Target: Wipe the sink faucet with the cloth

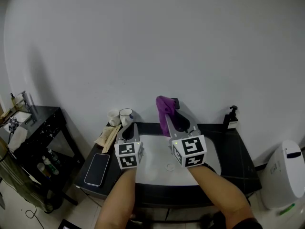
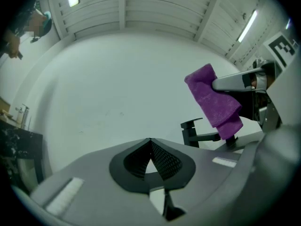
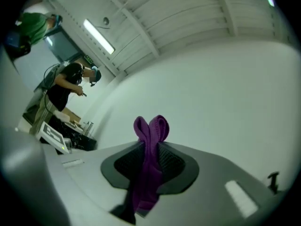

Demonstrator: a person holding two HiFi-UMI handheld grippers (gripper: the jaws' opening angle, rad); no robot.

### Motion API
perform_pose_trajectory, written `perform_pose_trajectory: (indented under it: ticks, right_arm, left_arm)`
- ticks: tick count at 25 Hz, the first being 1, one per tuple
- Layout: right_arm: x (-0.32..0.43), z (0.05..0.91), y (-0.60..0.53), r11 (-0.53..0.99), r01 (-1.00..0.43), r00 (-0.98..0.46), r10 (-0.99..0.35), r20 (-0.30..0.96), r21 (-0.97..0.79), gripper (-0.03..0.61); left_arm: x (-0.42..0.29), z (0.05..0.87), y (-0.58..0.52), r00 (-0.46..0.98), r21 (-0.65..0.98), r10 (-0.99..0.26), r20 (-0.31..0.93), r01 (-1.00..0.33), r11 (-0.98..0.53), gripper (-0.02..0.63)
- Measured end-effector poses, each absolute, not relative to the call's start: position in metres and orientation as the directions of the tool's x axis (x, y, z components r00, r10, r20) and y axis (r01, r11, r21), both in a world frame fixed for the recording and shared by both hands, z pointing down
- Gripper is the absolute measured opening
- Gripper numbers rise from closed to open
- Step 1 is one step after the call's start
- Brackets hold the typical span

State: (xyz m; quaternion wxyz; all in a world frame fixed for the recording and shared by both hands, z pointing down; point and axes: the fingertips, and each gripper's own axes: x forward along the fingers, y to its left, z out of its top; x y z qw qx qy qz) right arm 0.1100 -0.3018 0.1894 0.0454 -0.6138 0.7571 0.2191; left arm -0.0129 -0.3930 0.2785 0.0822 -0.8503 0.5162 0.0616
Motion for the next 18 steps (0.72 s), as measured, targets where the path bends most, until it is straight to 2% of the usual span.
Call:
perform_pose_trajectory:
  ticks: [8, 12, 18]
  right_arm:
    - [0.240, 0.257, -0.297, -0.011, -0.971, -0.030, -0.985, -0.167, 0.239, 0.078]
    - [0.251, 0.287, -0.304, -0.016, -0.985, -0.001, -0.995, -0.100, 0.171, 0.080]
    - [0.244, 0.306, -0.303, 0.022, -0.982, -0.033, -0.998, -0.056, 0.189, 0.074]
  left_arm:
    - [0.029, 0.279, -0.379, 0.565, -0.101, -0.807, -0.173, -0.825, -0.556, 0.017]
    - [0.039, 0.278, -0.375, 0.580, -0.069, -0.797, -0.167, -0.813, -0.577, 0.018]
    - [0.055, 0.296, -0.369, 0.596, -0.095, -0.796, -0.110, -0.803, -0.588, 0.017]
